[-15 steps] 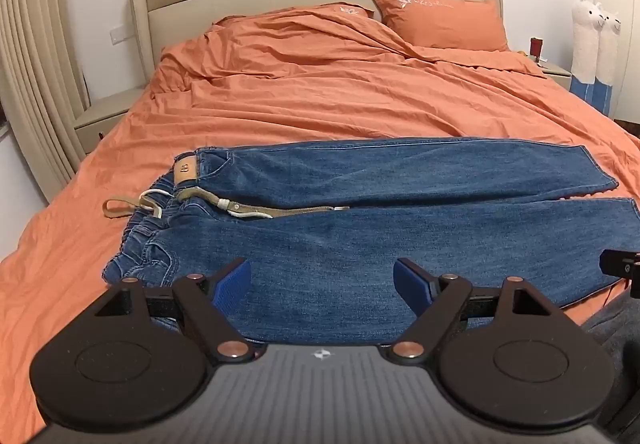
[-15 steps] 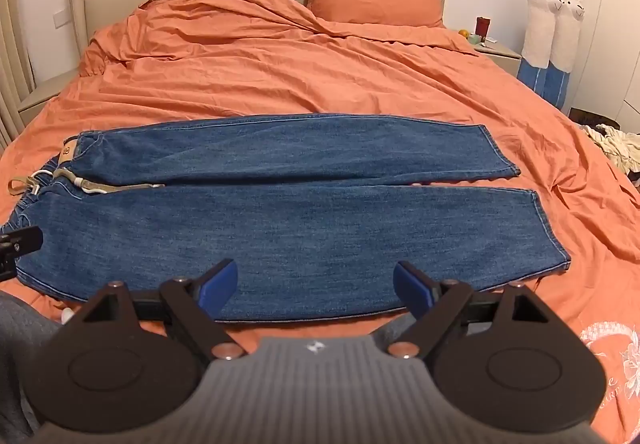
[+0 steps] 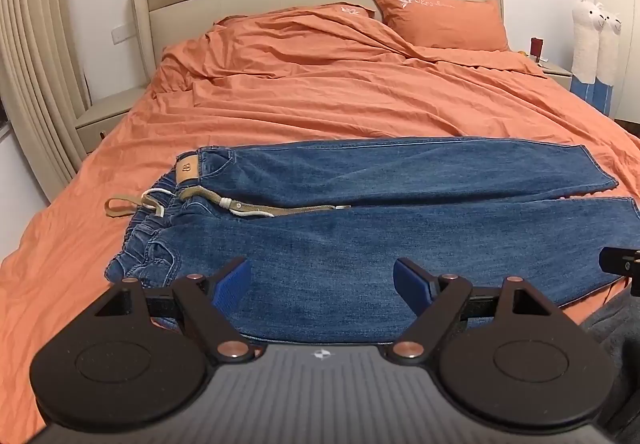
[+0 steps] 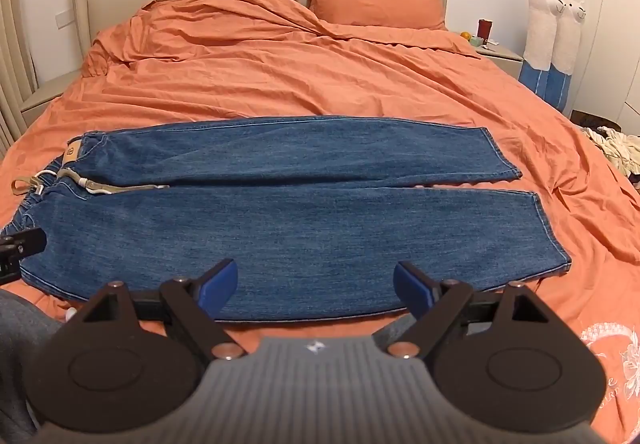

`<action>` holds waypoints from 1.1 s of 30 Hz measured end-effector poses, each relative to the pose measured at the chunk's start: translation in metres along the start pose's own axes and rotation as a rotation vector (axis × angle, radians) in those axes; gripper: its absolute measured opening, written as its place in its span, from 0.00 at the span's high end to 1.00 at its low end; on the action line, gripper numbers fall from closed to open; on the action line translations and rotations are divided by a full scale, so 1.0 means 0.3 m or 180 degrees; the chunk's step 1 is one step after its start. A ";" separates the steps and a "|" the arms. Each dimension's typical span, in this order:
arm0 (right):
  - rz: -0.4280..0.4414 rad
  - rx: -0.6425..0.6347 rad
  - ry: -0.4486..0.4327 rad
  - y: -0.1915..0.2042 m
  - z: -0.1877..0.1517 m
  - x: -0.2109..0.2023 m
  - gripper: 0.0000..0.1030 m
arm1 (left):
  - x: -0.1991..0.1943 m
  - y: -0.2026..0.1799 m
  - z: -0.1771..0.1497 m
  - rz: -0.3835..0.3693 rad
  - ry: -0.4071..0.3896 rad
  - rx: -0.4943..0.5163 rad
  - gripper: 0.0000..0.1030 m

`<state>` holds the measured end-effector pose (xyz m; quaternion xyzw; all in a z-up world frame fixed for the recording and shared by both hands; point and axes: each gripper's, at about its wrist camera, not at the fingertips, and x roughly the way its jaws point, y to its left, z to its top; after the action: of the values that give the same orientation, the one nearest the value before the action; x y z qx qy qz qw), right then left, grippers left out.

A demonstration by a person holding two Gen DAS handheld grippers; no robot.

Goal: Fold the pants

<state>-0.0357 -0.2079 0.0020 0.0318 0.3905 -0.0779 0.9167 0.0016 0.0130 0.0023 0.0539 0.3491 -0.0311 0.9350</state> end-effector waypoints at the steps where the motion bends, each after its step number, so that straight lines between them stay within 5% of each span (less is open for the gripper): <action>1: 0.0000 0.0000 -0.0003 0.000 0.000 -0.001 0.21 | 0.001 0.005 0.001 -0.0002 0.0000 0.0001 0.08; 33: 0.0045 0.0026 -0.0029 0.024 0.001 -0.016 0.21 | -0.011 -0.041 -0.017 0.0046 0.0023 0.0044 0.09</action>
<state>-0.0375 -0.2002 0.0056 0.0379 0.3858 -0.0732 0.9189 -0.0054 0.0013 -0.0004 0.0629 0.3519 -0.0266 0.9335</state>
